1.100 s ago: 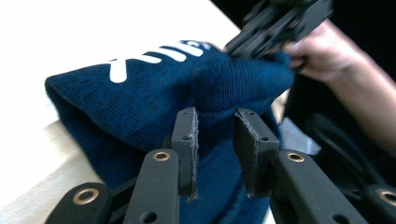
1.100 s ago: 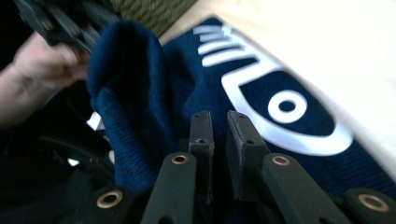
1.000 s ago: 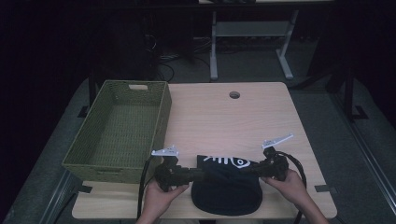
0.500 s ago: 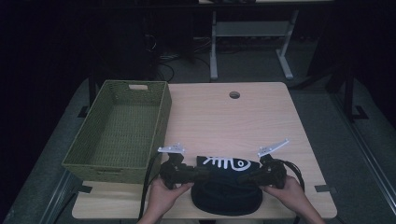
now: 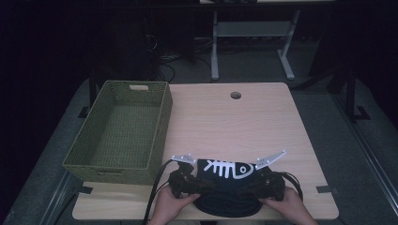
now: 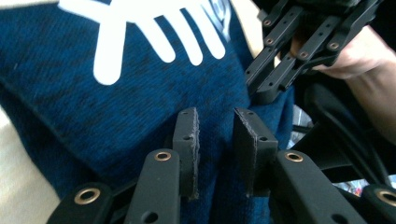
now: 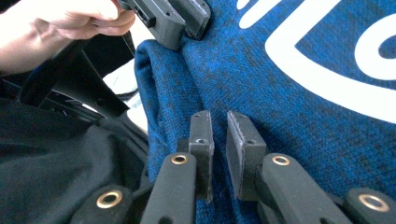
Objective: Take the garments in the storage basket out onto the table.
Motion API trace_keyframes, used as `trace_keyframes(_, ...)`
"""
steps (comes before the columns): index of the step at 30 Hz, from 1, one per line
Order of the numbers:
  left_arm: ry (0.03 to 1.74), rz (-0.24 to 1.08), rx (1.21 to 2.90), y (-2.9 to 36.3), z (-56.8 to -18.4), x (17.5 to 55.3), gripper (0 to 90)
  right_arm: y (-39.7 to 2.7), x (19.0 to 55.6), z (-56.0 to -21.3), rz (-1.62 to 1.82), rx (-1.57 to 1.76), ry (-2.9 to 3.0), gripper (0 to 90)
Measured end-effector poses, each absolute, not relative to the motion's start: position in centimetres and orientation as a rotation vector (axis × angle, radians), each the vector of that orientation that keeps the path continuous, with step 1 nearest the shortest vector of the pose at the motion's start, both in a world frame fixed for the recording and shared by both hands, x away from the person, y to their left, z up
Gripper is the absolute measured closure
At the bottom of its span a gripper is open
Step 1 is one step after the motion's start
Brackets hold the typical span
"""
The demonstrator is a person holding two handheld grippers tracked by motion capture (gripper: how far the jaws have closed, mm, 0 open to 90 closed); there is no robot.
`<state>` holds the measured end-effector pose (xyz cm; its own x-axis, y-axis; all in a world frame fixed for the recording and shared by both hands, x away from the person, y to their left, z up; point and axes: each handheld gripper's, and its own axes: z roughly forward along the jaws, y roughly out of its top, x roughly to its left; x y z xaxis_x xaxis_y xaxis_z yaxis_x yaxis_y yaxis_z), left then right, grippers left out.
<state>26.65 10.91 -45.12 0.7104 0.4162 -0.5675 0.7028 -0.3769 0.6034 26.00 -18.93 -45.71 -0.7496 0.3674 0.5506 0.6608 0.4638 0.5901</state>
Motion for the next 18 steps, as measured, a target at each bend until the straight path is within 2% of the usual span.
trace_keyframes(7,0.851,-0.377,2.054,10.6,-45.7,26.2,72.1,-18.8,25.8,-46.2,-1.156,-0.884,-2.397,80.4)
trace_keyframes(18,0.778,-0.423,2.000,9.5,-44.1,25.7,71.0,-17.3,25.0,-44.9,-1.217,-0.823,-2.376,80.2)
